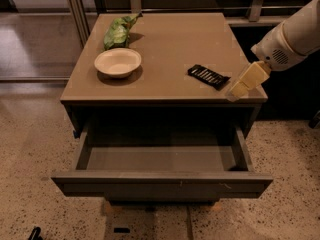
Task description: Place rxbar chocolate into top drawer
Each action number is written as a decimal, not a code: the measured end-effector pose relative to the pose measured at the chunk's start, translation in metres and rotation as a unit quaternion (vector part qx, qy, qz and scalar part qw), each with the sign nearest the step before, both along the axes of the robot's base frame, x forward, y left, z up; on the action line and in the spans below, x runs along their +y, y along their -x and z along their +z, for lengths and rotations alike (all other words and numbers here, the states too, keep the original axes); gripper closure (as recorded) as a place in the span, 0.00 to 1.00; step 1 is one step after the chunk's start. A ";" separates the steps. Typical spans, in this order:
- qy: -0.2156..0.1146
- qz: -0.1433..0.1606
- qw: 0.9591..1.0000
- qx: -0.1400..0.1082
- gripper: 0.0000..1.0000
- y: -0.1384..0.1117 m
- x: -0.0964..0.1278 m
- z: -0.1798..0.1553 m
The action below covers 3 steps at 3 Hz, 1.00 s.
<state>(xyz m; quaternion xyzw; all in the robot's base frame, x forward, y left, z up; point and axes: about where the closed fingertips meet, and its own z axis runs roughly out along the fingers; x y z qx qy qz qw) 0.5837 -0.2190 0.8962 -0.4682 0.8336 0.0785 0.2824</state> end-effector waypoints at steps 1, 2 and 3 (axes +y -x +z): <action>-0.019 0.023 1.000 -0.007 0.00 -0.009 0.016 -0.016; -0.027 0.042 0.999 -0.002 0.00 -0.018 0.030 -0.030; -0.021 0.056 0.998 0.017 0.00 -0.031 0.041 -0.042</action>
Offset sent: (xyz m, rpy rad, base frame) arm 0.0277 0.0444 -0.0428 0.0703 0.0063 0.1275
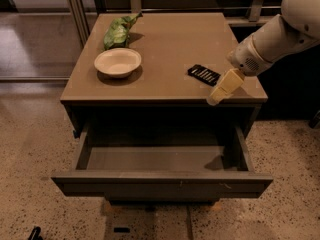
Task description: Place rxbar chocolate into top drawer
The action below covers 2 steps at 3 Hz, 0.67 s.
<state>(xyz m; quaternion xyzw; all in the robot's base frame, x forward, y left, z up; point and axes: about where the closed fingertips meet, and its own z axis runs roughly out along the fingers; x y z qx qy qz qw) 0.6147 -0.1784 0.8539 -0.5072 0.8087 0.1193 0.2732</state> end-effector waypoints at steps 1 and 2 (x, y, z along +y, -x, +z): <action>0.016 -0.005 0.999 0.033 0.00 -0.019 -0.001 -0.015; 0.017 -0.005 0.999 0.036 0.00 -0.021 -0.001 -0.015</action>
Offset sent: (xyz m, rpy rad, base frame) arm 0.0184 -0.0010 -0.0141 -0.0307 0.0630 -0.0095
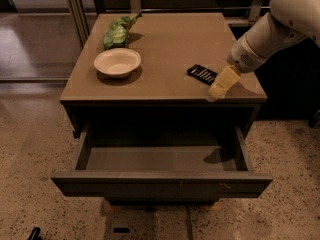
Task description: Place rxbar chocolate into top drawer
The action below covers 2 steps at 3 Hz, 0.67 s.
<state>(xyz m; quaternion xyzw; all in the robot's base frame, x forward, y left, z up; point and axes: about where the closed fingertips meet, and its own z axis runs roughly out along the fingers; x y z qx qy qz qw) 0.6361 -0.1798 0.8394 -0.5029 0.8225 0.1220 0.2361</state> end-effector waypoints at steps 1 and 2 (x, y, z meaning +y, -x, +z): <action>-0.005 -0.007 1.000 0.002 0.00 -0.001 -0.002 -0.003; -0.009 -0.015 1.000 -0.018 0.00 -0.009 0.000 -0.006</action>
Offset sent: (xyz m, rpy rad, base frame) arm 0.0301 -0.0006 -0.0070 0.0437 -0.1743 -0.0866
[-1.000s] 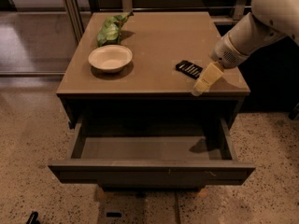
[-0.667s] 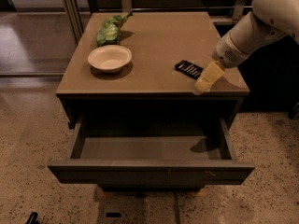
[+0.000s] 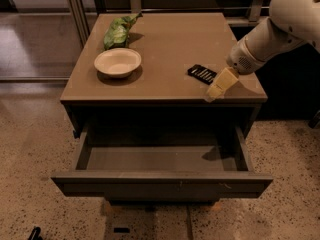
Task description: Place rxbar chocolate into top drawer
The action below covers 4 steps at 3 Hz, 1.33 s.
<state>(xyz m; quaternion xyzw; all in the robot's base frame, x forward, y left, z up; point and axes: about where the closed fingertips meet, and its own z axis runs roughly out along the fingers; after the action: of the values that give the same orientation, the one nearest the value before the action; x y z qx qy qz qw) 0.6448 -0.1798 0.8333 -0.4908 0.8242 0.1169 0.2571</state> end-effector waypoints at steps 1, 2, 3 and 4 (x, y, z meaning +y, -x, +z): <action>-0.007 -0.009 1.000 -0.026 0.00 -0.012 0.005 -0.004; -0.010 -0.022 0.999 -0.041 0.00 -0.019 0.005 -0.009; -0.014 -0.030 0.999 -0.022 0.00 -0.025 0.005 -0.016; -0.017 -0.030 0.999 0.018 0.00 -0.028 0.007 -0.024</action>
Offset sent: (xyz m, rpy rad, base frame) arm 0.0264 0.0001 -0.0079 0.0270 -0.1297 -0.0817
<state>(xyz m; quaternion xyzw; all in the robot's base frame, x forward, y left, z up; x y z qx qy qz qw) 0.6730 -0.1733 0.8088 -0.4593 0.8411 0.1320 0.2535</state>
